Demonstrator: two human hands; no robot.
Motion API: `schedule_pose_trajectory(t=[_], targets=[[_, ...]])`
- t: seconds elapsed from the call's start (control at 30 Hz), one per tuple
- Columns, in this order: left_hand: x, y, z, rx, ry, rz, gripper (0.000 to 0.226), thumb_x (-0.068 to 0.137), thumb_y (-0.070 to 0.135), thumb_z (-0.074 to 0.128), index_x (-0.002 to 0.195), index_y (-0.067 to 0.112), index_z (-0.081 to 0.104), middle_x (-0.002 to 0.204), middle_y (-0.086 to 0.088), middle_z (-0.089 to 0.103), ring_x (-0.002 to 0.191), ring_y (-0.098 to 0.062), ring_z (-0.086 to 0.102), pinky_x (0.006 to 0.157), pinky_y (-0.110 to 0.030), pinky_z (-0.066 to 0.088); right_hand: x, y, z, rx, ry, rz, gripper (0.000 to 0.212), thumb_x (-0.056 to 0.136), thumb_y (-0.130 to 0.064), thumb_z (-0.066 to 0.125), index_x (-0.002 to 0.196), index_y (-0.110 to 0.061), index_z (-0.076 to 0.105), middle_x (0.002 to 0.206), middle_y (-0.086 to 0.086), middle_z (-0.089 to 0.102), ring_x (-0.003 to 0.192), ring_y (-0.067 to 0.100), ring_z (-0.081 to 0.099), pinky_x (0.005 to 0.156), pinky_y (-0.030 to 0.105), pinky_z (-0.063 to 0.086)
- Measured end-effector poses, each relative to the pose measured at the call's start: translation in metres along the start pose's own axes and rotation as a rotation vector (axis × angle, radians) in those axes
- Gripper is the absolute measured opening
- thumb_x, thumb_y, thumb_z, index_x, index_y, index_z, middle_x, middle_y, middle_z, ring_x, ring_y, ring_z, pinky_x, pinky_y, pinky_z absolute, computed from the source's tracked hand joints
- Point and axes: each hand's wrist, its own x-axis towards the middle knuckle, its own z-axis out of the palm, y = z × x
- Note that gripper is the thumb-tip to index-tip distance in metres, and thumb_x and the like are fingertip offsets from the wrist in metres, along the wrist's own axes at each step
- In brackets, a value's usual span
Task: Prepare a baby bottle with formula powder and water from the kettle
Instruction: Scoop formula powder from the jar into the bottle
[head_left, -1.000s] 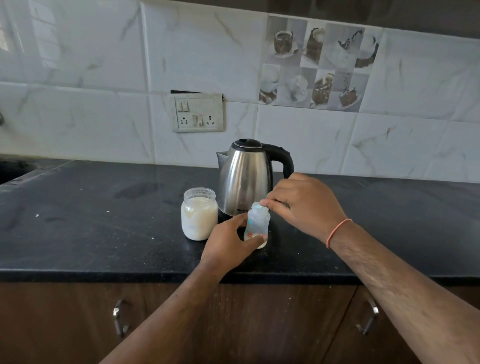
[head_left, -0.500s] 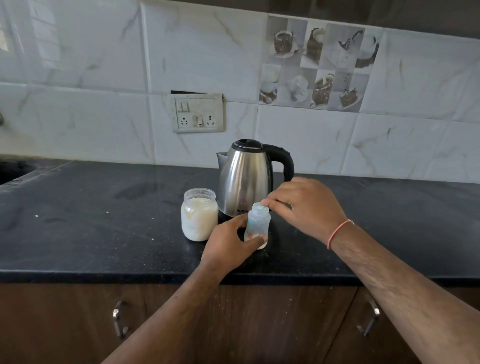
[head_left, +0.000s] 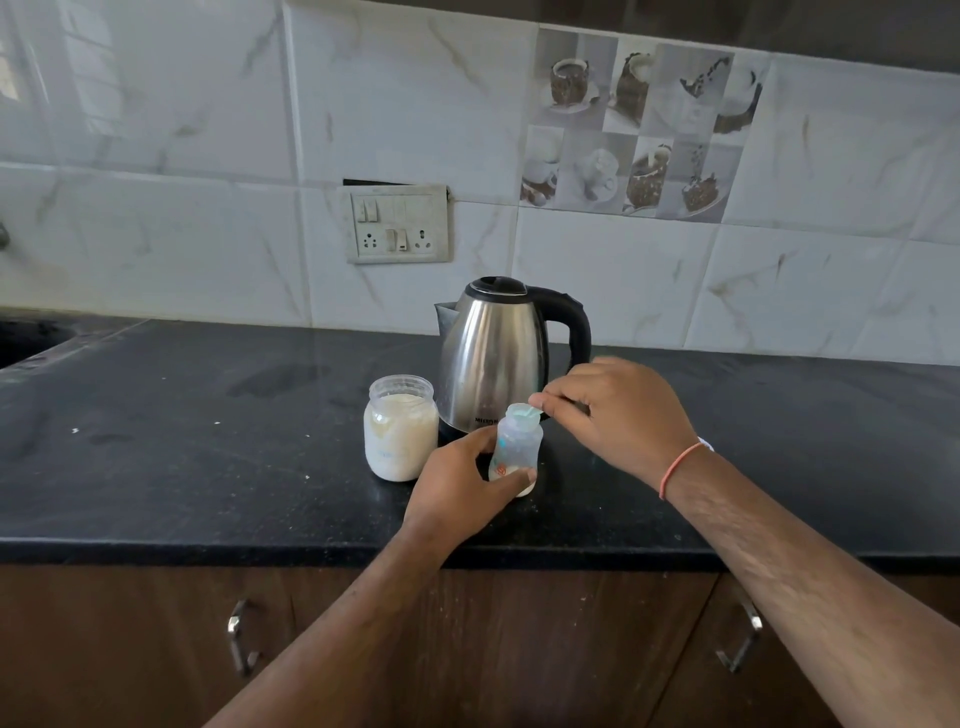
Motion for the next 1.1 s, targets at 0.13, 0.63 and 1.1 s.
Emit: schedule_pose_trajectory(t=[0.13, 0.63, 1.1], targets=[[-0.001, 0.002, -0.001, 0.005, -0.008, 0.001, 0.071, 0.092, 0.049, 0.083, 0.155, 0.035, 0.055, 0.138, 0.017, 0.07, 0.111, 0.001, 0.063, 0.098, -0.021, 0.053, 0.0, -0.002, -0.004, 0.142, -0.019, 0.271, 0.031, 0.103, -0.05, 0.068, 0.083, -0.033, 0.083, 0.061, -0.014, 0.062, 0.058, 0.008, 0.055, 0.056, 0.023, 0.038], [-0.03, 0.015, -0.012, -0.163, 0.276, -0.066, 0.039, 0.094, 0.058, 0.075, 0.118, 0.028, 0.083, 0.094, 0.012, 0.082, 0.089, 0.001, 0.075, 0.073, -0.018, 0.058, -0.001, -0.001, 0.0, 0.931, 0.132, 0.881, 0.036, 0.104, -0.038, 0.072, 0.091, -0.006, 0.083, 0.071, -0.001, 0.073, 0.068, 0.013, 0.06, 0.073, 0.031, 0.05], [-0.013, -0.048, -0.079, 0.086, 0.218, -0.282, 0.147, 0.053, 0.082, 0.091, 0.169, 0.036, 0.012, 0.172, 0.009, 0.034, 0.157, -0.023, 0.035, 0.125, -0.063, 0.032, 0.067, -0.062, 0.038, 0.397, -0.077, 0.426, 0.047, 0.106, -0.055, 0.06, 0.078, -0.019, 0.075, 0.066, 0.003, 0.067, 0.059, 0.012, 0.06, 0.064, 0.035, 0.051]])
